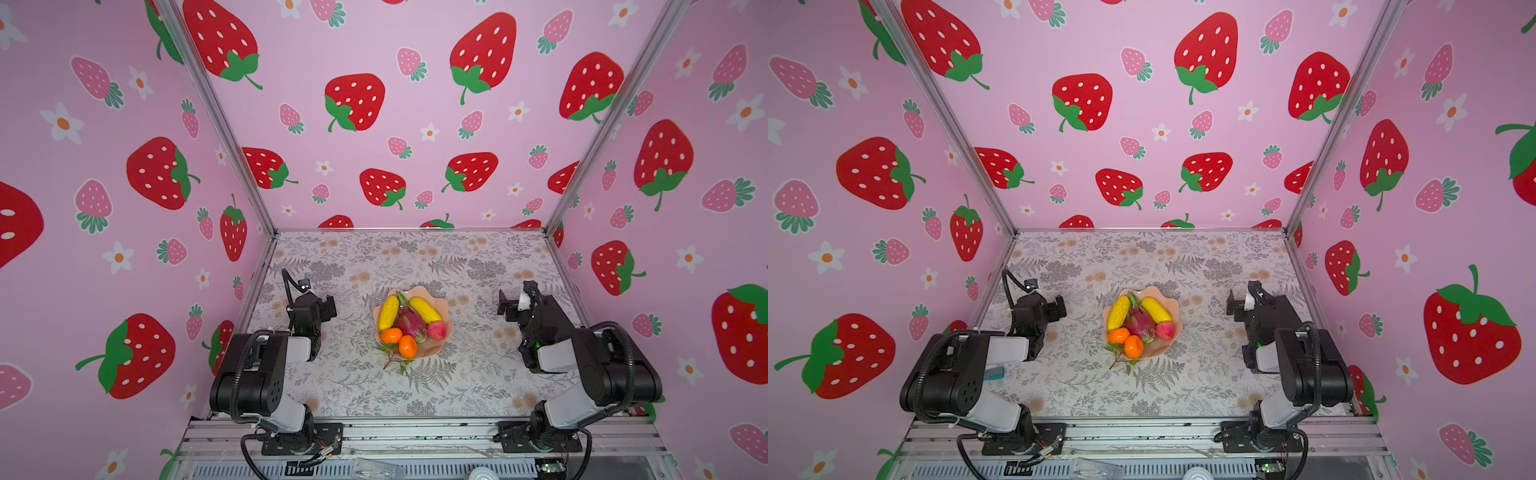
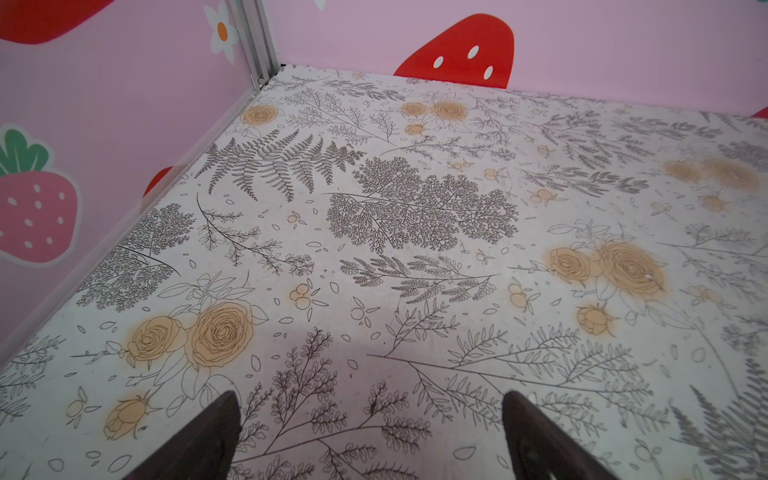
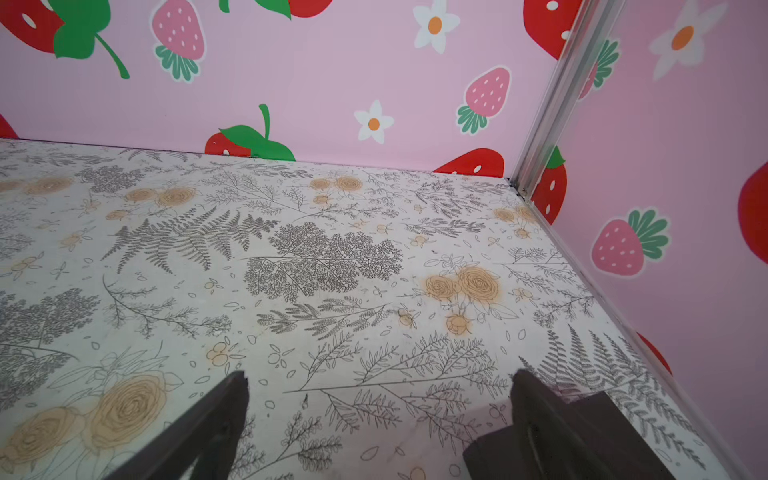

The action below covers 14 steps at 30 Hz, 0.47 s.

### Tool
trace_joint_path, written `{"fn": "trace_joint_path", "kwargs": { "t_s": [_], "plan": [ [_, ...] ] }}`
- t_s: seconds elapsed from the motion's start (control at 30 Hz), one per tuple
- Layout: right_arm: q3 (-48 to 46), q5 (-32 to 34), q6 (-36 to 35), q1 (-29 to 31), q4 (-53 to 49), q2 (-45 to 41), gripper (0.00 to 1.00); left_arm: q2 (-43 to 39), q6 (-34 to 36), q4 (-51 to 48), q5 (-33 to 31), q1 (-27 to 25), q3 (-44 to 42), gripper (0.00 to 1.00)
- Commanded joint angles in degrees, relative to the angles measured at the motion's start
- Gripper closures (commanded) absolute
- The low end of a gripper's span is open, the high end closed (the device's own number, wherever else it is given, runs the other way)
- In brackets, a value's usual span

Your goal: Place and organize the fake fruits in the fruit bowl

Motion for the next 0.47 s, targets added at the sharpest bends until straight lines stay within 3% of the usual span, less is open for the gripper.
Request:
{"fn": "trace_joint_path", "kwargs": {
  "t_s": [0.0, 0.37, 0.43],
  "plan": [
    [0.5, 2.1, -1.4, 0.2, 0.6, -0.2, 0.01, 0.0, 1.1, 1.7, 0.3, -0.2, 1.7, 0.01],
    [0.6, 2.1, -1.4, 0.2, 0.4, -0.2, 0.01, -0.2, 1.2, 2.0, 0.4, -0.1, 1.4, 0.01],
    [-0.2, 4.1, -0.3, 0.2, 1.5, -0.5, 0.01, -1.3, -0.5, 3.2, -2.7, -0.1, 0.2, 0.01]
  ]
}}
